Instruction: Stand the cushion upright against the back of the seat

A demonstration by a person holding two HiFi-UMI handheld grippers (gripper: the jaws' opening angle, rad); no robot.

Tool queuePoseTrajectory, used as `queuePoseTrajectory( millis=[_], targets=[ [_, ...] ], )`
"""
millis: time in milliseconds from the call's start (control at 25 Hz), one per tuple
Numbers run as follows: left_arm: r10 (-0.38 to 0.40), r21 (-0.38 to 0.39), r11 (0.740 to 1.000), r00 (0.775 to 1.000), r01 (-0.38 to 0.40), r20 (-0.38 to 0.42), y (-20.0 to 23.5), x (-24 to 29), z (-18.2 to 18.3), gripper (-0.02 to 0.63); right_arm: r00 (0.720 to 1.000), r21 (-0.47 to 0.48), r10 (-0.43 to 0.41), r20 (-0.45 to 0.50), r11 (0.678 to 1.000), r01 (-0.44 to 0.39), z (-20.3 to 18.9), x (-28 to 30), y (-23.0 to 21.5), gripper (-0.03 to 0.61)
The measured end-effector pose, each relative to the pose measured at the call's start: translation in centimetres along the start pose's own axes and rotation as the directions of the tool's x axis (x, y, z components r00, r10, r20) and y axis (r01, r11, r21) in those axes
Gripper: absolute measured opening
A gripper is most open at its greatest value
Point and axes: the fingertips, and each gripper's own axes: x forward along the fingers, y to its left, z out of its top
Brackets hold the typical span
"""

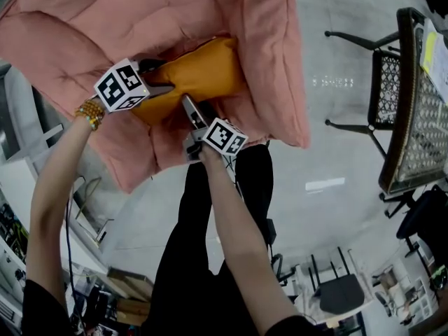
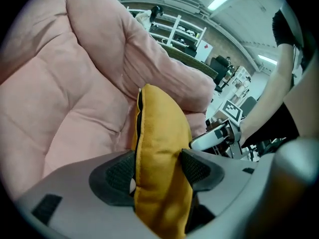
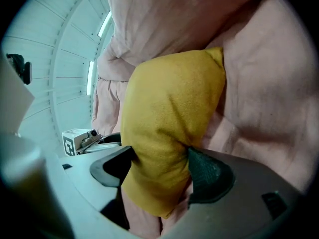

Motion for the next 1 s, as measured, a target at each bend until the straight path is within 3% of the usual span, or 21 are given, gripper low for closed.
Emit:
queuePoseTrajectory(
  millis=[160, 440, 1000],
  targets=[
    [-0.010, -0.005, 1.000, 1.000, 0.010, 0.000, 0.3, 0.3, 0.0, 0.285, 1.000, 0.011, -0.003, 0.006, 1.000, 0.003, 0.3, 0.5, -0.3, 0.340],
    [0.029, 0.029, 0.999, 1.000, -0.029, 0.013, 0.0, 0.2, -0.2, 0.229, 1.000, -0.008, -0.020, 0.003, 1.000, 0.020, 0.2, 0.3, 0.1, 0.264],
    [0.091, -0.010, 0.996, 0.992, -0.090, 0.093, -0.7, -3.0, 0.6, 0.224, 0.998, -0.137, -0.011, -0.058, 0.991, 0.003, 0.8, -0.4, 3.3, 0.247]
  ],
)
